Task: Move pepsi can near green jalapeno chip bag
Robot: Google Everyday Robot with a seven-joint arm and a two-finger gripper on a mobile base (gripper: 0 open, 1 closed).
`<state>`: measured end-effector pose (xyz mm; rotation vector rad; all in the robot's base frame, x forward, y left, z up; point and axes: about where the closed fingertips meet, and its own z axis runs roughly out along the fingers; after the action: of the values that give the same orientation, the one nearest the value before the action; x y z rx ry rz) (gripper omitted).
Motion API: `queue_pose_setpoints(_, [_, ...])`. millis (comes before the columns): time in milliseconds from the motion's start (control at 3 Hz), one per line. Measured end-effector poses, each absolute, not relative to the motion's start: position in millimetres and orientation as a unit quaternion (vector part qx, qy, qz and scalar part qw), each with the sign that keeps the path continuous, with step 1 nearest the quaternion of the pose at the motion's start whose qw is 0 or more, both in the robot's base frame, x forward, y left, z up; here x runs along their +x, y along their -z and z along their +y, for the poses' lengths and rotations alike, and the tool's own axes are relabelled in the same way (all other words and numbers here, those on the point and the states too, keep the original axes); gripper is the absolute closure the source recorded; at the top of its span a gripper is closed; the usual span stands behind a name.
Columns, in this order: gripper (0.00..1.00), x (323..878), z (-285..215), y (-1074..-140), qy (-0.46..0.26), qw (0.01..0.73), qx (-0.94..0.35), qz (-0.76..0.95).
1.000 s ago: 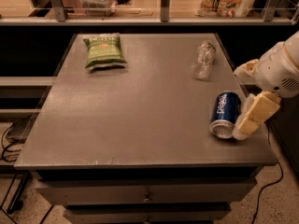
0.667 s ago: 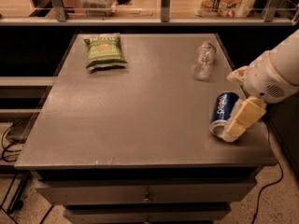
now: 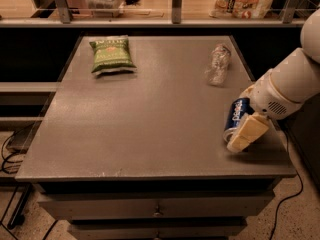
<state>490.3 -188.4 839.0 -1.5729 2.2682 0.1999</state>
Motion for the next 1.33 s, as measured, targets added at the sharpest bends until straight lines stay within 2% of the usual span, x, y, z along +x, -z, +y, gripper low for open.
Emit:
queue_pose_setpoints(667, [0.7,500.7,-190.6,-883.6,-0.013,0.203,-0.568,0.798])
queue_pose_setpoints(1000, [0.93,513.2,-170.1,-931.7,0.002,0.234,-0.591,0.772])
queue_pose_setpoints(1333, [1.0,523.4,-136.9,-973.2,-0.008,0.268,-0.617,0.74])
